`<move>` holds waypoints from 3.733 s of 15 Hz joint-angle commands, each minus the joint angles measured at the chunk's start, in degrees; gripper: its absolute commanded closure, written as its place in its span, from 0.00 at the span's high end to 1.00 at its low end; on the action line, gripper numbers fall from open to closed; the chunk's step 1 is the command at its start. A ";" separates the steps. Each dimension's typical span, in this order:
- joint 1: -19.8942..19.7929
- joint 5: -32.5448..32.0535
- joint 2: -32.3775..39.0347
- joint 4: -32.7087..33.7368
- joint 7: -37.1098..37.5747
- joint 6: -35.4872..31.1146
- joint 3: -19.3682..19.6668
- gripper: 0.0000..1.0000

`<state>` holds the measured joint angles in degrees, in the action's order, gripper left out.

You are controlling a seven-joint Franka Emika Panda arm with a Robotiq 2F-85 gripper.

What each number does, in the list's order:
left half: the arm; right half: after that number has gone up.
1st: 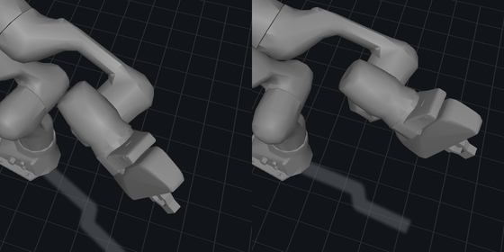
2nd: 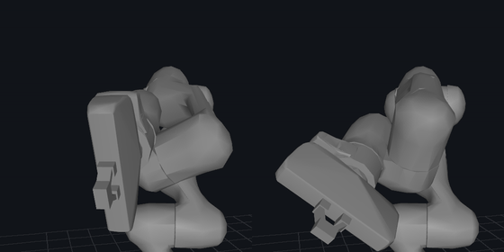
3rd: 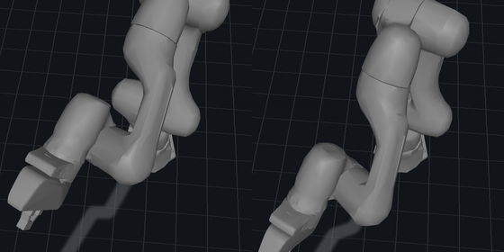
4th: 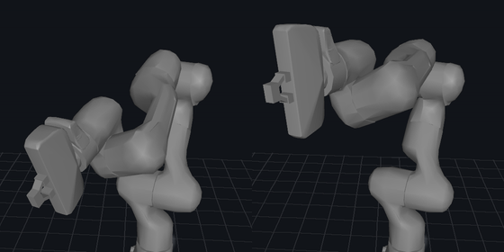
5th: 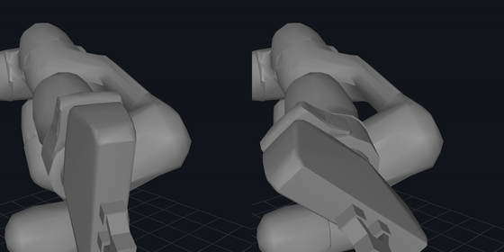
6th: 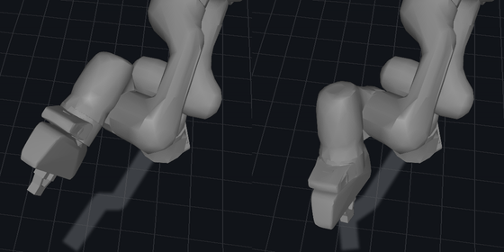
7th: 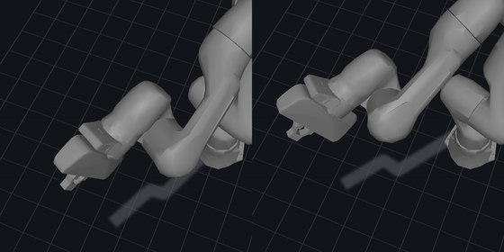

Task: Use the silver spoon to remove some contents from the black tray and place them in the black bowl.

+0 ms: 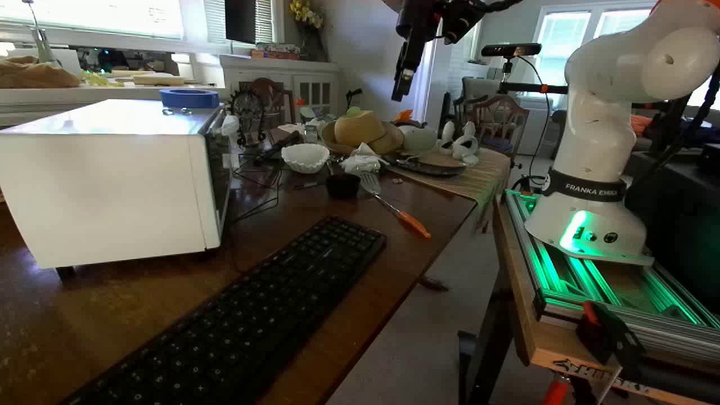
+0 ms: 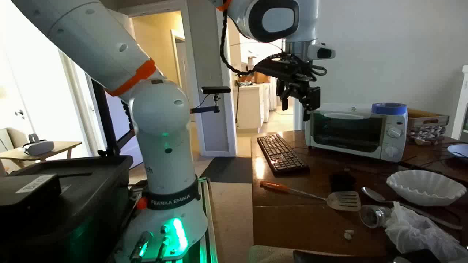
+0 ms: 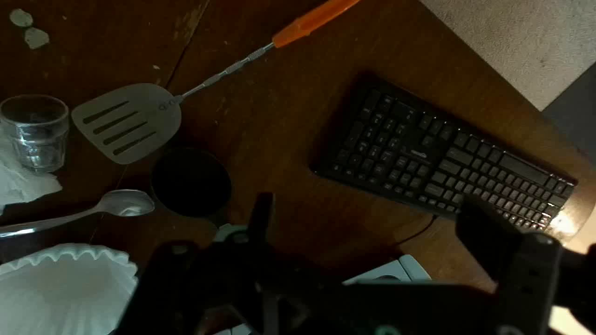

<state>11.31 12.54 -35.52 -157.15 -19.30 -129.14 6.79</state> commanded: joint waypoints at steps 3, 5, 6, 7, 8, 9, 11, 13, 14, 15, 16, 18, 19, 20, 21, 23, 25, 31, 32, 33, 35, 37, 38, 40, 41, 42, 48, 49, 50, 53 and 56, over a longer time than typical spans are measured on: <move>-0.58 0.38 0.01 0.13 -0.26 0.26 -0.58 1.00; -0.58 0.38 0.01 0.13 -0.26 0.26 -0.58 1.00; -0.58 0.38 0.01 0.13 -0.26 0.26 -0.58 1.00; -0.58 0.38 0.01 0.13 -0.26 0.26 -0.58 1.00; -0.14 1.65 1.83 1.18 0.42 -2.24 -0.59 1.00; 0.08 2.06 3.65 2.68 -0.35 -4.30 -0.06 1.00; -0.47 1.87 8.00 6.97 -1.74 -7.52 1.63 1.00; -1.26 1.28 11.91 11.87 -2.96 -7.07 3.31 1.00; -1.69 2.29 13.99 14.52 -2.53 -6.75 4.06 1.00; -2.58 2.43 16.32 17.31 -1.44 -6.01 4.41 1.00; -3.61 2.22 18.70 20.07 -0.65 -5.23 4.71 1.00; -5.69 2.57 22.97 24.42 1.30 -5.03 4.78 1.00; -7.25 2.13 25.19 26.55 3.47 -4.84 4.46 1.00; -8.45 2.35 27.14 28.53 5.69 -4.03 4.26 1.00; -9.60 2.64 29.11 30.29 7.42 -3.09 4.28 1.00; -10.90 6.11 31.27 31.94 7.15 -0.69 4.61 1.00; -12.08 4.23 29.49 29.79 6.43 -3.22 3.13 1.00; -12.51 5.04 31.06 31.26 6.70 -2.41 2.97 1.00; -12.51 5.04 31.06 31.27 6.71 -2.32 2.97 1.00; -12.51 5.04 31.06 31.28 6.72 -2.25 2.97 1.00; -12.92 6.88 33.31 31.85 13.20 -3.45 2.82 1.00; -14.23 6.00 32.92 29.12 17.90 -7.04 2.60 1.00; -14.97 5.72 32.85 28.17 20.03 -7.26 2.75 1.00; -16.77 5.38 32.27 24.73 23.30 -9.42 3.48 1.00; -17.80 5.22 31.90 22.87 24.86 -10.27 3.90 1.00; -18.87 5.13 31.59 21.18 26.25 -10.79 4.39 1.00; -25.48 2.95 32.47 16.40 36.18 -12.08 8.15 1.00; -26.30 2.74 33.15 16.53 38.18 -12.54 8.64 1.00; -25.52 3.97 32.85 17.55 33.80 -10.78 8.03 1.00; -26.69 3.81 33.00 17.27 35.81 -10.99 8.75 1.00; -26.92 5.67 34.58 18.97 37.19 -8.46 9.05 1.00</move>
<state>-15.20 16.44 -2.48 -139.90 16.98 -140.27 15.49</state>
